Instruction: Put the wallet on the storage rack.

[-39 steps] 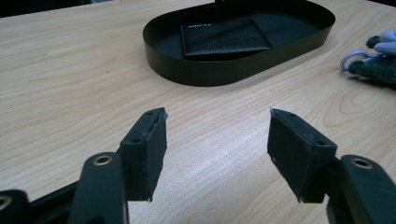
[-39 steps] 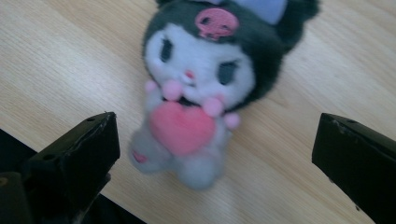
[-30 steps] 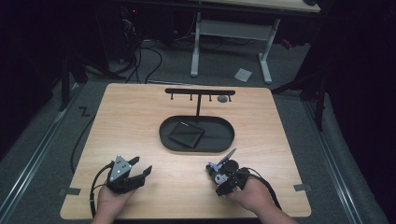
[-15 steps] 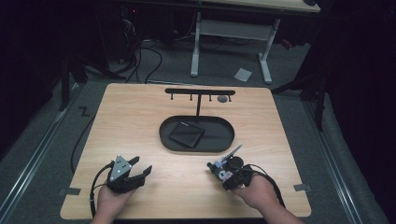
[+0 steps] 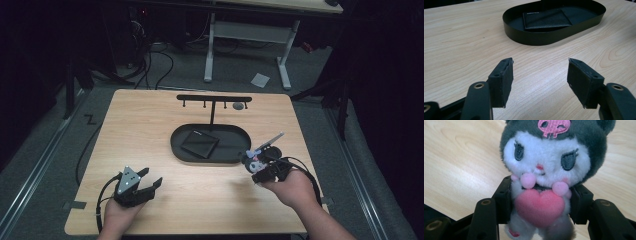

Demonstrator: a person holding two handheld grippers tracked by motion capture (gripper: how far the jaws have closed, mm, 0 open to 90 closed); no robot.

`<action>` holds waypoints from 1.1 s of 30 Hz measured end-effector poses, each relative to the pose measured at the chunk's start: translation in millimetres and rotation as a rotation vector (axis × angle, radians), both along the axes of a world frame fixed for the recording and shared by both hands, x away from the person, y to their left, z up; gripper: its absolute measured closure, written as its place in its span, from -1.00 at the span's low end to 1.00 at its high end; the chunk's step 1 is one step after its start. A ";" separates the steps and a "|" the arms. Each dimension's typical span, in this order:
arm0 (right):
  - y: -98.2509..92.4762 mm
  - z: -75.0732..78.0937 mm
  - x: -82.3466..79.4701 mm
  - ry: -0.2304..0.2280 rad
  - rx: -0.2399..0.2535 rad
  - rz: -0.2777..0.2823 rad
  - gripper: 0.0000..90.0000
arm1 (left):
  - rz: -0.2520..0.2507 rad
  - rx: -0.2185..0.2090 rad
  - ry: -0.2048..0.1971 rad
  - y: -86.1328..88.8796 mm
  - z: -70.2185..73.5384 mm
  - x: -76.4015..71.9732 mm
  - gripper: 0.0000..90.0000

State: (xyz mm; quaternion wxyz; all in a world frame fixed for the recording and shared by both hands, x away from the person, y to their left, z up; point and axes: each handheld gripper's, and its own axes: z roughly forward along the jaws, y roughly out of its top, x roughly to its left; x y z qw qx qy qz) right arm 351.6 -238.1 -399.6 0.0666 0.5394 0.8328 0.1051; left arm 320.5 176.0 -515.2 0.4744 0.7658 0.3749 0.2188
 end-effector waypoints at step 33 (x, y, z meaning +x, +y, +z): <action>2.1 50.9 41.2 -0.053 0.025 -0.027 0.03 | 0.037 -0.028 -0.018 8.7 0.7 -0.3 -0.31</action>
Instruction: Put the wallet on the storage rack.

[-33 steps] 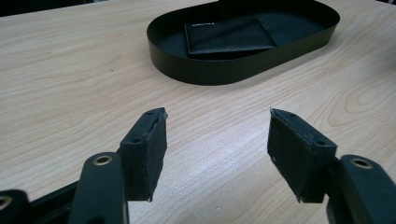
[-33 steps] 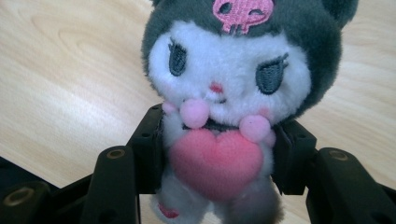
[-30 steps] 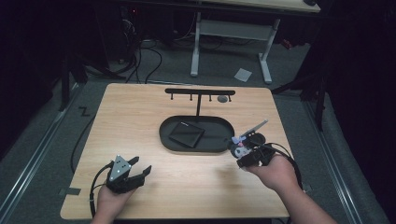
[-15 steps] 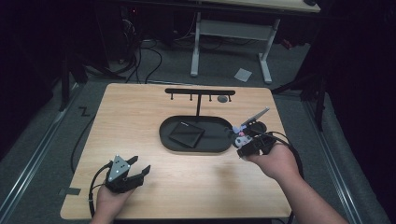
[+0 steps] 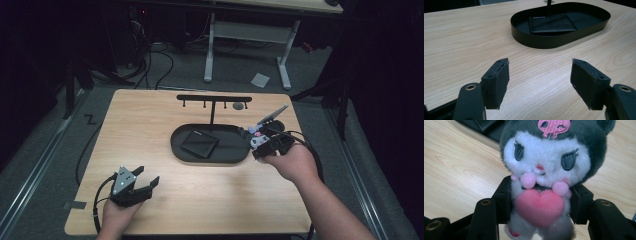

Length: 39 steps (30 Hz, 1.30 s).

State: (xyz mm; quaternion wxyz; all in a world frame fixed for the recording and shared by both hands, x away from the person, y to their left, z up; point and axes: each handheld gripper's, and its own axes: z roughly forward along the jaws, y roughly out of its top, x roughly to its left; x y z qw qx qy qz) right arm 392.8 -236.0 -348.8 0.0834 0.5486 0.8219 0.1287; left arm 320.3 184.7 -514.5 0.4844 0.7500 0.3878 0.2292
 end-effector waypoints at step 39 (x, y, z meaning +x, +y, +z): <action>13.4 42.8 71.8 -0.080 0.063 -0.075 0.03 | -0.008 0.019 0.002 2.9 -2.5 0.7 -0.35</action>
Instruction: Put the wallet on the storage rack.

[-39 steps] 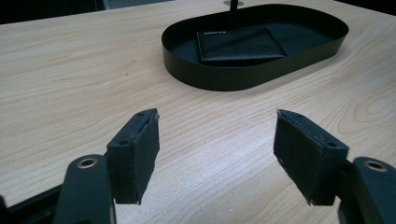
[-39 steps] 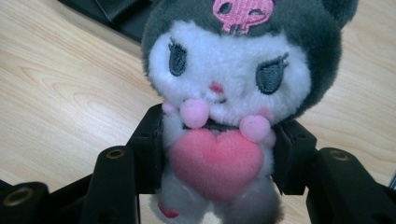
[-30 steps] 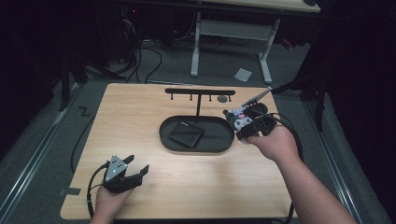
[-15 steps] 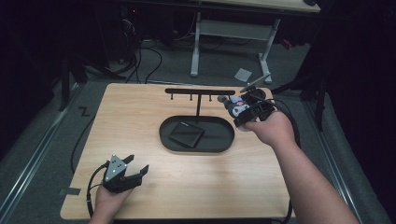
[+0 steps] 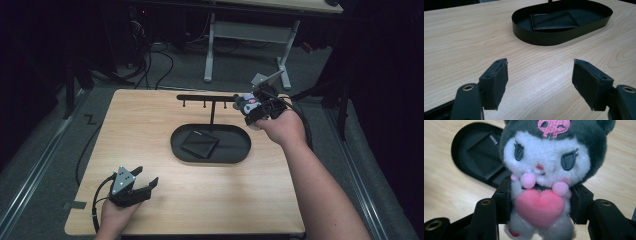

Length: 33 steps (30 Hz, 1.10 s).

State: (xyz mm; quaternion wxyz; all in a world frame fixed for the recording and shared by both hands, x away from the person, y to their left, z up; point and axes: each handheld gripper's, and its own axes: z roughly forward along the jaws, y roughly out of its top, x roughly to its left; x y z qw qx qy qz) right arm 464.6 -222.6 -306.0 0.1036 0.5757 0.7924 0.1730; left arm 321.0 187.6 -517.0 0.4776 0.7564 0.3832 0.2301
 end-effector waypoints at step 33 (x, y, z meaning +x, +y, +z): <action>-33.5 -74.9 17.5 0.000 0.039 -0.132 -0.27 | -0.019 0.052 -0.002 -6.1 -1.9 -0.4 -0.36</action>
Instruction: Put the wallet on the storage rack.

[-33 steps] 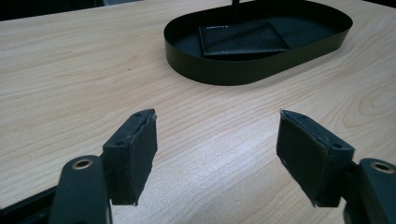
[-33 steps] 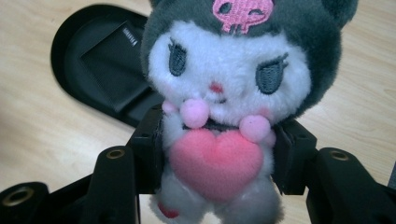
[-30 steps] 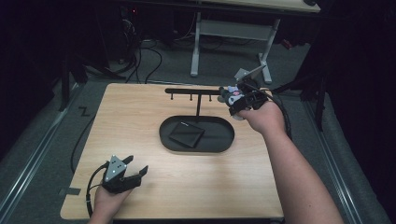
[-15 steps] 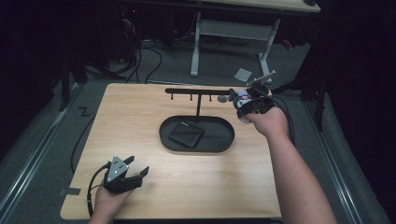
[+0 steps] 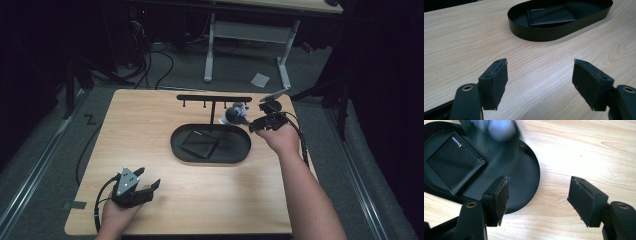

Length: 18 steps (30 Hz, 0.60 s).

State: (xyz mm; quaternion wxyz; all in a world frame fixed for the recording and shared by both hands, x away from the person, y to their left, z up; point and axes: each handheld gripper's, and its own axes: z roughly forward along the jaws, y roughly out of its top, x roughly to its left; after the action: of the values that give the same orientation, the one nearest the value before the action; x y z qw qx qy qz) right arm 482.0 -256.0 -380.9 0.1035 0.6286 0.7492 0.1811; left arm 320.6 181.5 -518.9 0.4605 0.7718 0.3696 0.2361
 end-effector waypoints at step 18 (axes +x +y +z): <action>-4.0 -30.3 -55.0 -0.067 -0.074 0.039 -0.25 | -0.021 0.009 -0.001 -4.6 -0.4 1.3 -0.37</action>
State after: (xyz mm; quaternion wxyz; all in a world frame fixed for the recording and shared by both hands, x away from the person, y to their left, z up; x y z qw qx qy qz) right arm 427.0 -260.1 -411.2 0.1484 0.6033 0.7635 0.1763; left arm 321.9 176.9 -519.3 0.4594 0.7777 0.3601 0.2333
